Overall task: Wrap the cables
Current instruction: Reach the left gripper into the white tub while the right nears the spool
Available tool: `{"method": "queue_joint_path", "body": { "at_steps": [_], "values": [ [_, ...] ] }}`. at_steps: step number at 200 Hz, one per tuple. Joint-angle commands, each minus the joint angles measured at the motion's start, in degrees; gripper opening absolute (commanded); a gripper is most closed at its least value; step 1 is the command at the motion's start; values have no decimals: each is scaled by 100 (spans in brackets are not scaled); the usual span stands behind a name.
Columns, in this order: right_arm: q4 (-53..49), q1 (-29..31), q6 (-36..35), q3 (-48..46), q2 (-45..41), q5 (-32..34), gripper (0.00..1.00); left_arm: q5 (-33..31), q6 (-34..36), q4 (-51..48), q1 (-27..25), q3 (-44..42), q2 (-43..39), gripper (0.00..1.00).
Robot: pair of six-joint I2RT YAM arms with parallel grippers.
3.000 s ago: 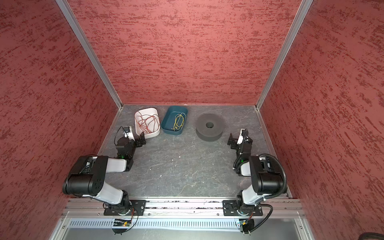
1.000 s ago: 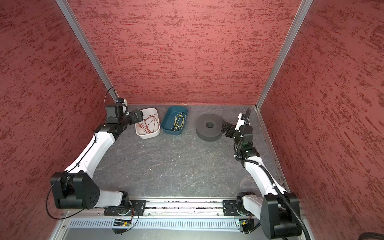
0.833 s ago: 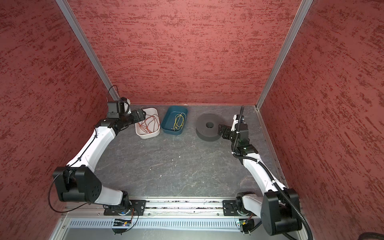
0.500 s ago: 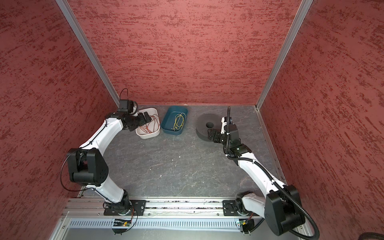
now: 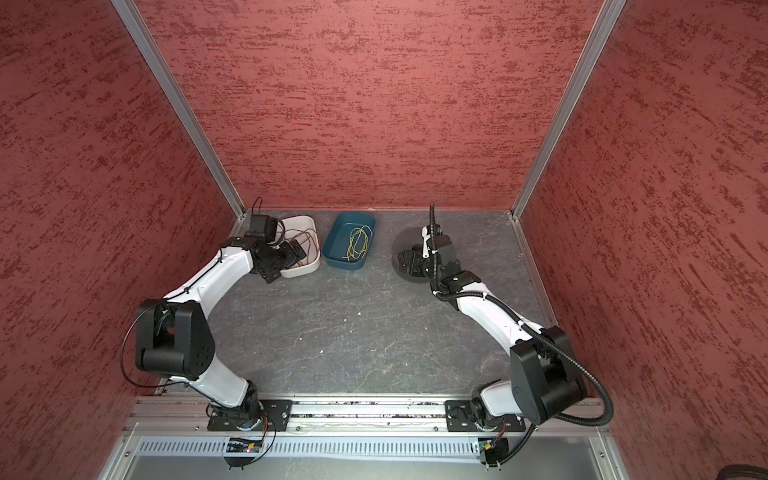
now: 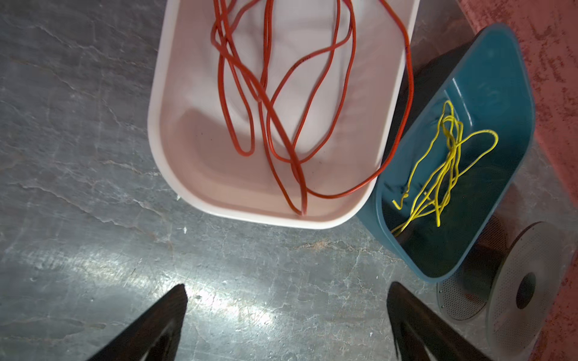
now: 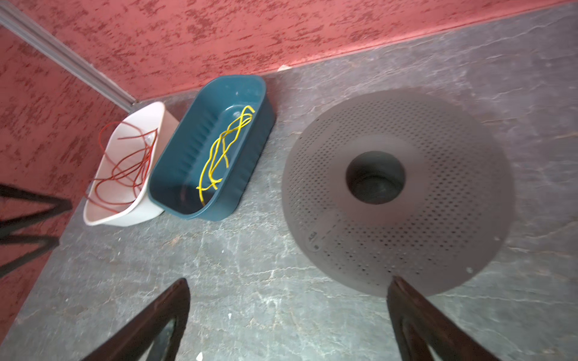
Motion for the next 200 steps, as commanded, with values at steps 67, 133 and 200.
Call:
{"method": "queue_joint_path", "body": {
  "at_steps": [67,133,200],
  "values": [
    [200,147,206,-532,-504,357,99,-368,265,86,225,1167,1396,99],
    [330,150,213,-662,-489,173,99,-1433,1255,-467,-21,2595,2593,89],
    [531,150,239,-590,-145,-128,99,-1239,1418,-554,140,3056,3248,85]
  ]
}}
